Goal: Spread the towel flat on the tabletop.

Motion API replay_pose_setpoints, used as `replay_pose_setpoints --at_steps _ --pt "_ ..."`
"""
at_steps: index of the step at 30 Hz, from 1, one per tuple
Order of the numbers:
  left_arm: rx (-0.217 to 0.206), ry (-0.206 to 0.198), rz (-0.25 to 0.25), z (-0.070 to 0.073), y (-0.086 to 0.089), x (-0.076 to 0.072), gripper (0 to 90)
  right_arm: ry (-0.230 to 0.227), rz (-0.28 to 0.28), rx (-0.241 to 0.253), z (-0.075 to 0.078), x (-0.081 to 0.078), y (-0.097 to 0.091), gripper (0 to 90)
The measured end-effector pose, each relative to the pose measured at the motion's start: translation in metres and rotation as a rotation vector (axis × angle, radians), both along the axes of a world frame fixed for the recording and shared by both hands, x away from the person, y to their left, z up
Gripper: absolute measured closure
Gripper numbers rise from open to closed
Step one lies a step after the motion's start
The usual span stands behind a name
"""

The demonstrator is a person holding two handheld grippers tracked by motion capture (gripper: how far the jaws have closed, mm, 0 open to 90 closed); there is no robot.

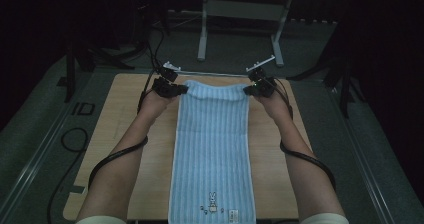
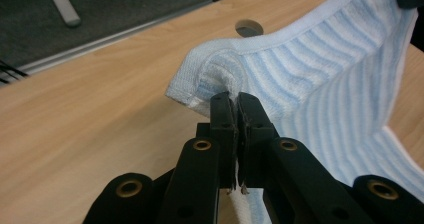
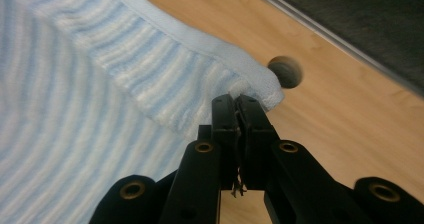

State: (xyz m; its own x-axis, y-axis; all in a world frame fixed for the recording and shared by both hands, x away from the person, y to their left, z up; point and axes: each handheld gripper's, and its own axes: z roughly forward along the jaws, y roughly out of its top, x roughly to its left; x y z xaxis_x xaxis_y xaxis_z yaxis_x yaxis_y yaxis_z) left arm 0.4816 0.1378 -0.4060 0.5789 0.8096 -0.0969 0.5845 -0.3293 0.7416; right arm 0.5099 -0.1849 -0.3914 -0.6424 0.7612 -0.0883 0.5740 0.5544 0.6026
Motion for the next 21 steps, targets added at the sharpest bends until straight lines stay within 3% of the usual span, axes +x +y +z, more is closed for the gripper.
replay_pose_setpoints --at_steps 7,10,13,17,21 --pt "0.014 -0.051 0.012 0.032 -0.004 0.012 87.6 -0.053 -0.022 -0.034 0.038 0.015 0.005 87.1" --pt "0.008 -0.064 -0.003 0.035 -0.007 0.011 87.5 -0.068 -0.026 -0.012 0.049 0.016 0.005 87.1" --pt "0.007 -0.046 -0.006 0.023 -0.006 0.008 87.4 -0.068 -0.025 -0.019 0.042 0.014 0.003 87.0" --pt "-0.005 -0.011 -0.027 -0.001 -0.002 -0.001 87.4 -0.042 -0.001 0.024 0.02 0.004 0.001 86.5" --pt "-0.055 0.022 -0.046 -0.019 0.005 -0.012 87.3 -0.021 0.038 0.049 -0.005 -0.01 -0.001 86.4"
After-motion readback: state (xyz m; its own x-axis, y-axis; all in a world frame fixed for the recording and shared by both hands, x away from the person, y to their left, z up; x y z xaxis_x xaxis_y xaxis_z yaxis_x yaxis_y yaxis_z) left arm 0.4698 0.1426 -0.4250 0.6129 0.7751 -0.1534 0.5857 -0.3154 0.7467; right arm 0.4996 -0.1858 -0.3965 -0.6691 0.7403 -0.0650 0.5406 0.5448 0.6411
